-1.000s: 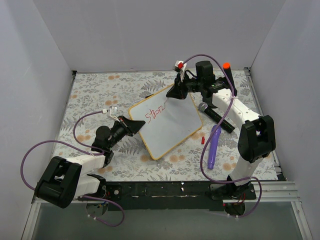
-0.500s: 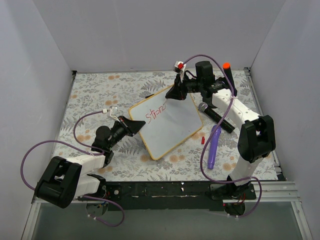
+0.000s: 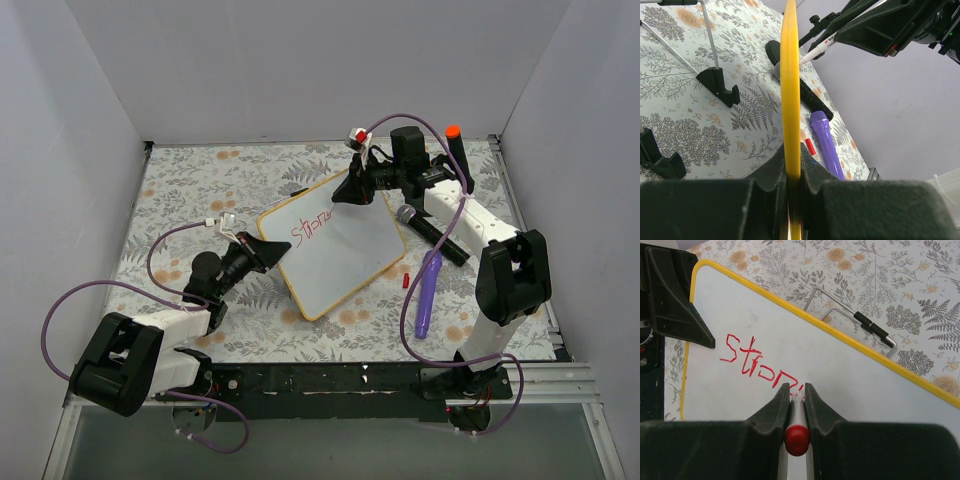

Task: Write a sentence on the whiteboard

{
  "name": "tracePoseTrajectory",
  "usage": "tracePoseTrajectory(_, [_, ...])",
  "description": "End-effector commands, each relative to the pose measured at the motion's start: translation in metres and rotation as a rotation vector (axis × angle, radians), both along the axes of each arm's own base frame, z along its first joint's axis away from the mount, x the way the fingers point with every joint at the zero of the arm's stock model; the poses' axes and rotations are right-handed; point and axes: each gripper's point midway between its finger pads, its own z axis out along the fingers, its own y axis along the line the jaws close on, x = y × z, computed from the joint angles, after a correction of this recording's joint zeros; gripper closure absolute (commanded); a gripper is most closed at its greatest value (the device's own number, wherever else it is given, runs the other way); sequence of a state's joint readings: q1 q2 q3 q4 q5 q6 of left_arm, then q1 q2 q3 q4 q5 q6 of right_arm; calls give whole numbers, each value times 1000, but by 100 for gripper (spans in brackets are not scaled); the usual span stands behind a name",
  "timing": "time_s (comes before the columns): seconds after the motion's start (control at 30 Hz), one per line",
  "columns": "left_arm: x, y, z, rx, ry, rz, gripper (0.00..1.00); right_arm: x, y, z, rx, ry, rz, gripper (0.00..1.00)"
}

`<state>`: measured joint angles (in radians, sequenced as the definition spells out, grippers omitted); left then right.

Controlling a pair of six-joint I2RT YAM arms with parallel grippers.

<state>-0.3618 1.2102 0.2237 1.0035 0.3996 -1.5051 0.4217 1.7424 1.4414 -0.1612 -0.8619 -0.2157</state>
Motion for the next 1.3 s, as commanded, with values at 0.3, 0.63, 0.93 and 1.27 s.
tracePoseTrajectory(0.3, [-2,-8,27,-7,-113,-48,100,-9,-3,-3,-19,-29,17,99])
tracePoseTrajectory(0.63, [-2,-8,27,-5,-113,-49,100,1,-4,5,-28,-68,-9,99])
tracePoseTrajectory(0.93, [-2,-8,26,-4,-112,-50,100,18,-6,18,-17,-94,-42,99])
tracePoseTrajectory(1.27, [-2,-9,26,-4,-110,-53,100,20,-3,21,1,-83,-25,99])
